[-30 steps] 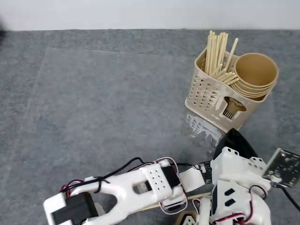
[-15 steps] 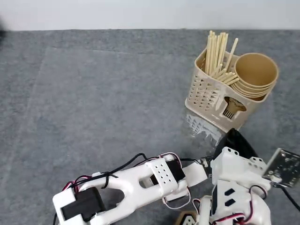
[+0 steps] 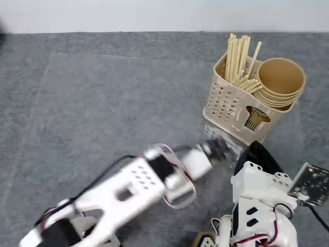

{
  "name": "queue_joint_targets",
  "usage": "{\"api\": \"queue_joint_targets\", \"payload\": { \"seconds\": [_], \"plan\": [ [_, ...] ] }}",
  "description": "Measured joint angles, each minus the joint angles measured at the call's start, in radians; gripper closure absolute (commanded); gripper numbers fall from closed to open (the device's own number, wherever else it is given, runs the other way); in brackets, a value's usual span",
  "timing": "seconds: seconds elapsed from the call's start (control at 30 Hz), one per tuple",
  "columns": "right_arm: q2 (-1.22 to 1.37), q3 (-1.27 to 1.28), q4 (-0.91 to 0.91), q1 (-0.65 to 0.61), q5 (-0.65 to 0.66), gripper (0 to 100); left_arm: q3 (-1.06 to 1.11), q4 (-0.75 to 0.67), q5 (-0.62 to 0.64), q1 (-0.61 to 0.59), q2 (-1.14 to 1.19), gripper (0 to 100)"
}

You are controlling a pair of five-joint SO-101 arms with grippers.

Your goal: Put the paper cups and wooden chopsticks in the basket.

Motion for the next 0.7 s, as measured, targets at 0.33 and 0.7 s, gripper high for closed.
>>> {"api": "queue_joint_targets", "payload": {
  "seconds": [0.33,0.7],
  "plan": [
    [0.0,0.0,0.0,0.0,0.0,99.0,-0.256,-0.006,-0.054,-0.262,-0.157,99],
    [0.0,0.002,0.0,0.0,0.0,99.0,-0.626,-0.456,0.025,-0.276,0.052,99]
  ]
}}
